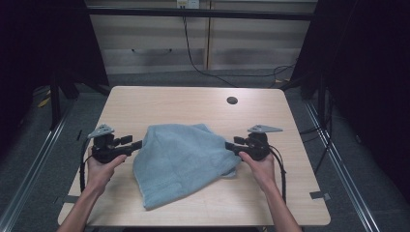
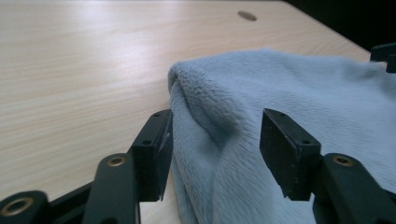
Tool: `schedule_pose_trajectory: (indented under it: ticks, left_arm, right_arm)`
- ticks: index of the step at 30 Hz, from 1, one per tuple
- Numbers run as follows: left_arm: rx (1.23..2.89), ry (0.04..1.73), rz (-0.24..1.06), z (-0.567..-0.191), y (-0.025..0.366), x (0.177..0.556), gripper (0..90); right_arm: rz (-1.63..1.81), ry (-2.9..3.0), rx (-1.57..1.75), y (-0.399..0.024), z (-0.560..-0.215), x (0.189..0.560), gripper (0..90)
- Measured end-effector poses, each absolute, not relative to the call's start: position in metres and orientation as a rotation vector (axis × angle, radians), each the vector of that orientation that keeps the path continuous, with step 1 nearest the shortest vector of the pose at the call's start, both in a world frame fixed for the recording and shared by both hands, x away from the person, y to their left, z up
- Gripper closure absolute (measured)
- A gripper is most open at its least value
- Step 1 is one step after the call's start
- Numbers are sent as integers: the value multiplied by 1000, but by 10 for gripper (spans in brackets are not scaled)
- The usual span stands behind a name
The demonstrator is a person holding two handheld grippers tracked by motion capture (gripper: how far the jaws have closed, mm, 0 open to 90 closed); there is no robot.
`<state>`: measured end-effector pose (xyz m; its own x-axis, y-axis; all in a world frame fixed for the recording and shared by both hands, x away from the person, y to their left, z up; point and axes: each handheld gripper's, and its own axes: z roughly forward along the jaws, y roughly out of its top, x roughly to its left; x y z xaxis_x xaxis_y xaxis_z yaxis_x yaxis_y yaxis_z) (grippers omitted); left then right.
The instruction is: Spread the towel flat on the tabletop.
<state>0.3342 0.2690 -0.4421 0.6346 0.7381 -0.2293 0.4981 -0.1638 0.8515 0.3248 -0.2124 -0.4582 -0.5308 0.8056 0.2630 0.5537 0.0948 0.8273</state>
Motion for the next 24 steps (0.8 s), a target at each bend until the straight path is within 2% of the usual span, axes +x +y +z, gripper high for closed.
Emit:
schedule_pose_trajectory:
  ticks: [2,4,8,10,15,24]
  left_arm:
    - [1871,929,294,-440,267,315,473]
    - [1918,848,236,-443,261,297,530]
    - [2029,722,152,-458,244,269,609]
    - [2063,687,107,-466,237,261,609]
    - [2130,664,66,-485,227,253,545]
    - [2216,620,76,-497,211,248,385]
  right_arm:
    - [1454,2084,1351,-223,-452,310,457]
    - [1438,2107,1346,-228,-451,296,475]
    - [1400,2210,1300,-225,-461,272,611]
    - [1413,2249,1280,-222,-468,264,658]
    - [1368,2342,1263,-215,-485,262,687]
    - [1262,2400,1226,-206,-499,274,583]
